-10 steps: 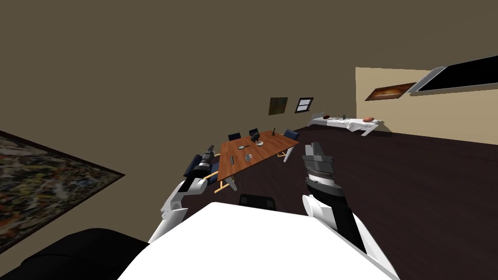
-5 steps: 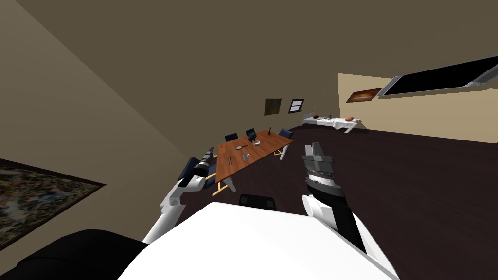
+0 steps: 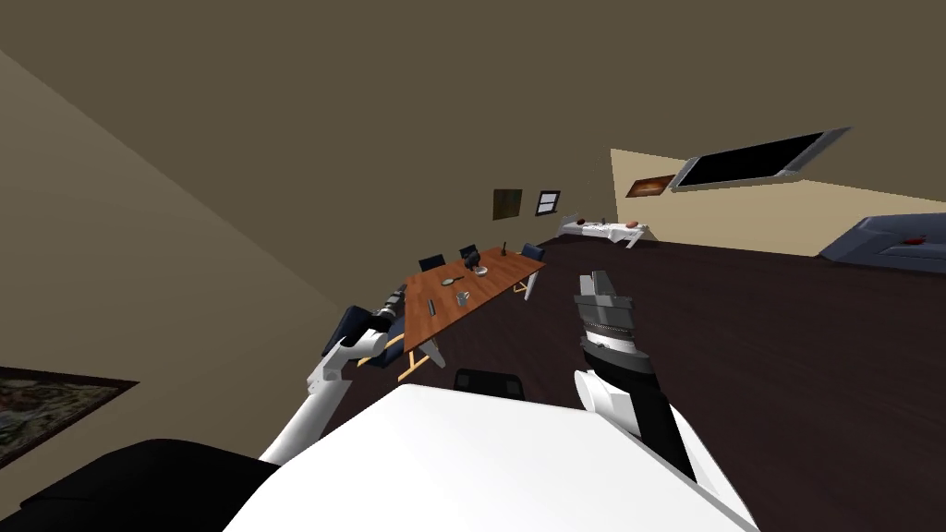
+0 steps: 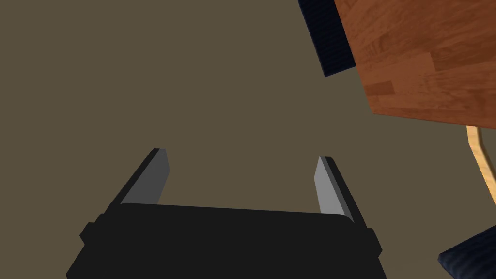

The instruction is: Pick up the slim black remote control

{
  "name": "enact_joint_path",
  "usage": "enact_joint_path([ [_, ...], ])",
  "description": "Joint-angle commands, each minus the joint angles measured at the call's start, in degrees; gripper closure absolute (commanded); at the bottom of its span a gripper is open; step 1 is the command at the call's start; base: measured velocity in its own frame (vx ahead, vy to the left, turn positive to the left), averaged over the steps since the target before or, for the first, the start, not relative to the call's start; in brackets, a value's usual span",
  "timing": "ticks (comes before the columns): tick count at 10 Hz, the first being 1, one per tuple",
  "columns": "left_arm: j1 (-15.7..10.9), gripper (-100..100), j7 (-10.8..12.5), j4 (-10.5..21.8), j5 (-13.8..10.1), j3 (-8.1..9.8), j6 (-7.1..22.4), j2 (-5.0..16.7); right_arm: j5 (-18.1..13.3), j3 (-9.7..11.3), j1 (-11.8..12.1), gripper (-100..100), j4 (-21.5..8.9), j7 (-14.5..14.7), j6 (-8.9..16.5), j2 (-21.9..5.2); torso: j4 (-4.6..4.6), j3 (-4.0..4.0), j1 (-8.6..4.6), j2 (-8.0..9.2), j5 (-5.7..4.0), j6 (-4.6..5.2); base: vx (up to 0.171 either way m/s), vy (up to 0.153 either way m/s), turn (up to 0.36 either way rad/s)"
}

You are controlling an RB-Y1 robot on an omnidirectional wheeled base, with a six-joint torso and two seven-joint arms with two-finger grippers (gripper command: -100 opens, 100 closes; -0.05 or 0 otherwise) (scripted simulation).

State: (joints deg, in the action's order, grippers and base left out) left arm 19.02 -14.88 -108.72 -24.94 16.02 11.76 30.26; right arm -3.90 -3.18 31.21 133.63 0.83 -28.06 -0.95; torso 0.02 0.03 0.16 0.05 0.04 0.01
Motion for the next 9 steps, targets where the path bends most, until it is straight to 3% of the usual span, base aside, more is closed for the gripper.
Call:
enact_joint_path([
  [1, 0.2, -100, -0.6, 0.7, -1.2, 0.24, 2.0, 0.8, 0.0, 0.0, 0.0, 0, 0.0, 0.0, 0.0, 0.0, 0.0, 0.0, 0.0, 0.0, 0.0, 0.0, -0.023, 0.019, -0.103],
  [2, -0.9, -100, -1.9, 3.5, -3.3, 0.19, 3.8, 2.2, 0.0, 0.0, 0.0, 0, 0.0, 0.0, 0.0, 0.0, 0.0, 0.0, 0.0, -0.01, 0.0, -0.06, -0.023, 0.016, -0.214],
  [3, -0.9, -100, -1.9, 3.5, -3.3, 0.19, 4.9, 2.2, 0.0, 0.0, 0.0, 0, 0.0, 0.0, 0.0, 0.0, 0.0, -0.01, -0.01, -0.02, 0.0, 0.0, -0.021, 0.018, -0.103],
  [4, -2.0, -100, -3.2, 6.0, -5.3, 0.01, 7.0, 3.6, 0.0, 0.0, 0.0, 0, 0.0, 0.0, 0.0, 0.0, 0.0, -0.01, -0.02, -0.03, -0.01, -0.06, -0.022, 0.02, -0.172],
  [5, -2.0, -100, -3.2, 6.4, -5.3, 0.01, 7.8, 3.6, 0.0, 0.0, 0.0, 0, 0.0, 0.0, 0.0, 0.0, -0.01, -0.02, 0.0, -0.03, 0.0, -0.02, -0.016, 0.018, -0.117],
  [6, -3.1, -100, -4.6, 9.1, -7.4, -0.3, 9.9, 5.0, 0.0, 0.0, 0.0, 0, 0.0, 0.0, 0.0, 0.0, -0.01, -0.02, -0.01, -0.05, 0.0, -0.05, -0.018, 0.019, -0.268],
  [9, -4.3, -100, -6.0, 12.4, -9.3, -0.75, 13.5, 6.2, 0.0, 0.0, 0.0, 0, 0.0, 0.0, 0.0, 0.0, -0.01, -0.03, 0.02, -0.07, 0.0, -0.02, -0.014, 0.024, -0.136],
])
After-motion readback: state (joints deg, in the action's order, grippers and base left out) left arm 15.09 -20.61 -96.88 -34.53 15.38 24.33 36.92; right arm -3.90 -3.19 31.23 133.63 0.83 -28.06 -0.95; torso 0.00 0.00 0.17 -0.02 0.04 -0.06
